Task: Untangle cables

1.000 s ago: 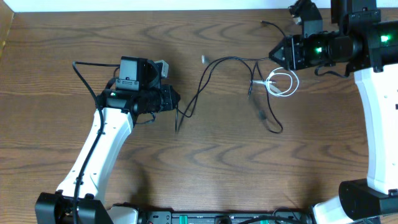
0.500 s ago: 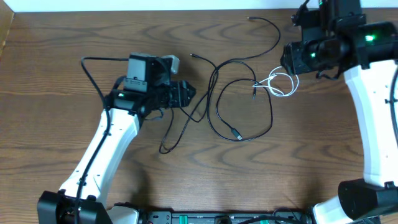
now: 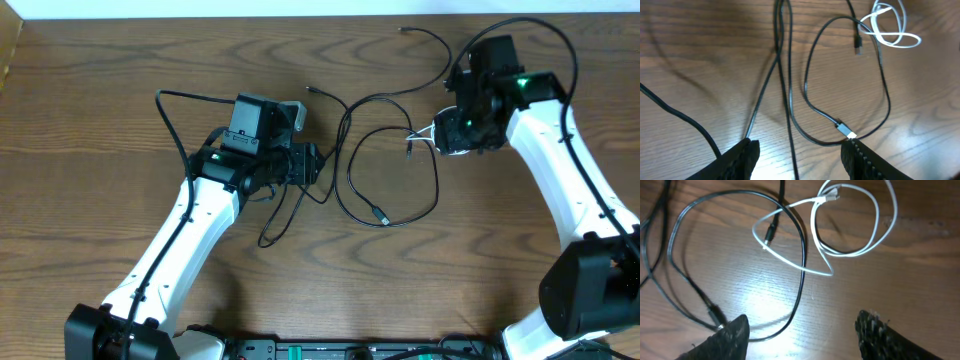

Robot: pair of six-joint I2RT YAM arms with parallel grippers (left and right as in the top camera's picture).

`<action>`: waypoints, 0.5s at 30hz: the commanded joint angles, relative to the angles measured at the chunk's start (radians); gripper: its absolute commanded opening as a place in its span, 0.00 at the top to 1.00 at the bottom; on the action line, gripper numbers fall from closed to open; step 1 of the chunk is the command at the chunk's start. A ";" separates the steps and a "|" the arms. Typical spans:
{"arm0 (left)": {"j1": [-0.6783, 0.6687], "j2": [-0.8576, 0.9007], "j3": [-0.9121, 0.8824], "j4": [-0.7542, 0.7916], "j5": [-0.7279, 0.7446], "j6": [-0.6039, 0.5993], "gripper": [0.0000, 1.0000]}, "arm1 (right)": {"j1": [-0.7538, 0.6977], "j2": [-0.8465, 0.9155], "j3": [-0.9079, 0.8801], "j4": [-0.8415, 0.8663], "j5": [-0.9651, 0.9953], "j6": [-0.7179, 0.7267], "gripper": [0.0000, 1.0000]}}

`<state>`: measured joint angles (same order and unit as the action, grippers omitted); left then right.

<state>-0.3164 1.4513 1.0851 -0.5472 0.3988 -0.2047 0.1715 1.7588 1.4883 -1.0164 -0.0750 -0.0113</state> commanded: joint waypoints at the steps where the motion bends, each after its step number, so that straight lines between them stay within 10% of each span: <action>1: -0.004 0.008 0.016 -0.009 -0.042 0.013 0.42 | 0.001 -0.006 -0.066 0.066 -0.016 -0.088 0.34; 15: -0.004 0.008 0.016 -0.021 -0.042 0.013 0.42 | 0.003 -0.006 -0.259 0.387 -0.032 -0.226 0.37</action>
<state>-0.3164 1.4517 1.0851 -0.5667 0.3668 -0.2047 0.1719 1.7588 1.2606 -0.6456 -0.0978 -0.2096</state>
